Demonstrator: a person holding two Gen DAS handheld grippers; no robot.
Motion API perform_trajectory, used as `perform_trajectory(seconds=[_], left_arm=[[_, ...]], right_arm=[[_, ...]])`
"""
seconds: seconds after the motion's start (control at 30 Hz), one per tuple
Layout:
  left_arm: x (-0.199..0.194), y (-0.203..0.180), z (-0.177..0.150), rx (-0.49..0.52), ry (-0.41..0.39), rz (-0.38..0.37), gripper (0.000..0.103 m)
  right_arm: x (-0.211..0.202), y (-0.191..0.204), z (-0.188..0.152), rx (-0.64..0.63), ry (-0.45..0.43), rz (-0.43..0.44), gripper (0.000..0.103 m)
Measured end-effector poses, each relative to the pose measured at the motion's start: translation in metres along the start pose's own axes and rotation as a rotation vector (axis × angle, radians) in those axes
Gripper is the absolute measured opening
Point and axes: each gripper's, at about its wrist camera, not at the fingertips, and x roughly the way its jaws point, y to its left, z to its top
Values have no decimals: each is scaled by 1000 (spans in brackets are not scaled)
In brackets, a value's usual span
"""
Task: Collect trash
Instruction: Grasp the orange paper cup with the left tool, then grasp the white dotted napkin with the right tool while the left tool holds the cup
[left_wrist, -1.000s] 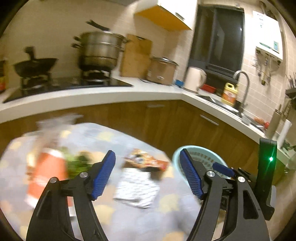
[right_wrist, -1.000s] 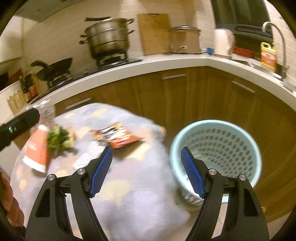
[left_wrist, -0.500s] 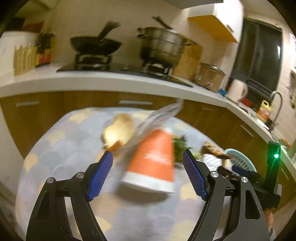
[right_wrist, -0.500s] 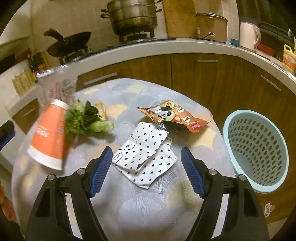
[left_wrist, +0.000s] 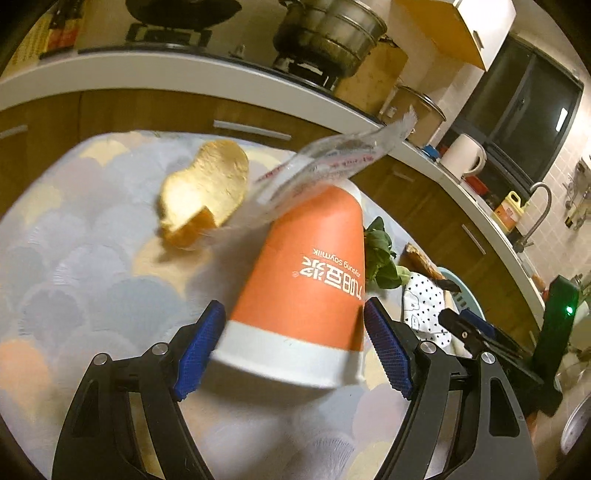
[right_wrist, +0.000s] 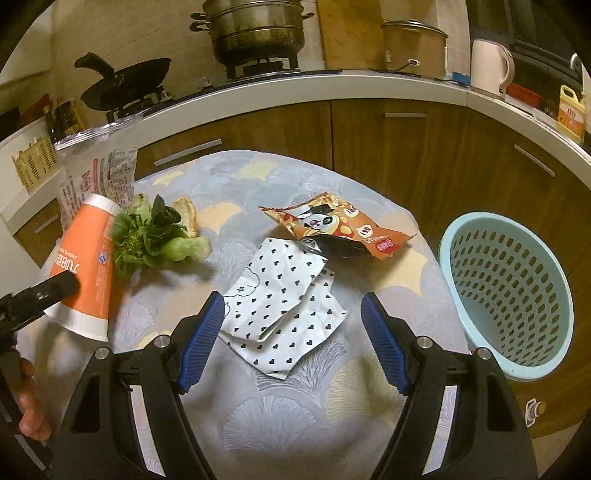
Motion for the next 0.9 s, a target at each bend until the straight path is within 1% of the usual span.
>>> perform_trajectory(seconds=[0.03, 0.1, 0.13, 0.17, 0.23, 0.33, 0.47, 0.5, 0.6, 0.67, 0.7, 0.83, 0.87, 0.9], left_arm=[[3, 0, 0, -5, 0, -10, 74], [7, -2, -2, -7, -7, -26, 68], [7, -4, -2, -2, -12, -33, 59], [6, -7, -2, 10, -24, -32, 58], [3, -9, -4, 23, -37, -19, 52], [-5, -12, -9, 32, -81, -21, 51], [-16, -15, -17, 30, -114, -55, 50], [-20, -17, -20, 36, -127, -65, 50], [-23, -19, -25, 46, -123, -91, 50], [-27, -22, -27, 62, -140, -88, 50], [-25, -24, -26, 65, -143, -85, 50], [-24, -27, -27, 78, -150, -65, 51], [-24, -28, -28, 87, -151, -61, 51], [-25, -30, -29, 98, -152, -53, 51]], right_arm=[[-1, 1, 0, -9, -5, 4, 72], [-3, 3, -1, -18, -15, -1, 72], [-4, 4, -2, -21, -18, -1, 72], [-5, 4, -2, -24, -23, -1, 72], [-7, 4, -3, -20, -36, -9, 72], [-8, -1, -3, 4, -37, 2, 72], [-7, -8, -2, 37, -24, 12, 72], [-4, -10, -2, 49, -12, 11, 72], [5, -11, 0, 59, 28, 11, 72], [18, -10, 2, 55, 91, 27, 72], [26, -10, 3, 57, 131, 23, 73], [34, 1, 7, 10, 151, -43, 73], [36, 5, 7, -2, 153, -53, 72], [36, 8, 7, -14, 151, -49, 61]])
